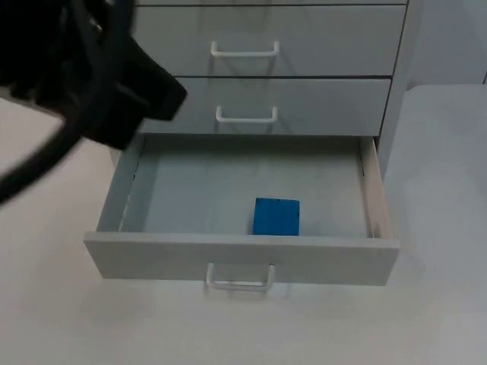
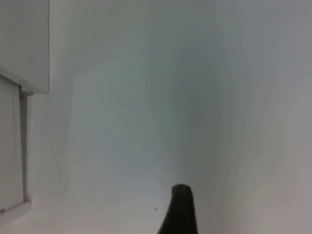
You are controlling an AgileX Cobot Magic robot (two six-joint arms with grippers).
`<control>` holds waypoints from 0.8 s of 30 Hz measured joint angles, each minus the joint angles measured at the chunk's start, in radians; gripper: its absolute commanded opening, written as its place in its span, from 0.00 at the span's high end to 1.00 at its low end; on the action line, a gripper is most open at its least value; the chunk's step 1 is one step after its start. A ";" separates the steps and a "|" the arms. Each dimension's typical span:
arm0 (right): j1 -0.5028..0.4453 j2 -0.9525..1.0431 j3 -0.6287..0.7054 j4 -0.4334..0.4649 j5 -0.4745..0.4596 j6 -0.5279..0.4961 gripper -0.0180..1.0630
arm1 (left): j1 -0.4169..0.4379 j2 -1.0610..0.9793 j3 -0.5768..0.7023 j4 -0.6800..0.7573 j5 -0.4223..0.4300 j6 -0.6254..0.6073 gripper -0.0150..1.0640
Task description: Open the drawer with the left hand, place the block into the drawer with the right hand, then close the drawer with the left hand.
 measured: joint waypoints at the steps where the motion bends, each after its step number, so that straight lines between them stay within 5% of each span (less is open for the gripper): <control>1: 0.000 0.000 0.000 0.000 0.000 0.000 0.39 | 0.000 0.000 0.000 0.000 0.000 0.000 0.99; 16: 0.000 0.000 0.000 0.000 0.000 0.000 0.39 | -0.316 0.364 0.000 0.839 -0.051 -0.605 0.99; 24: 0.000 0.000 0.000 0.004 0.000 0.000 0.39 | -0.364 0.503 0.000 1.047 -0.092 -0.763 0.99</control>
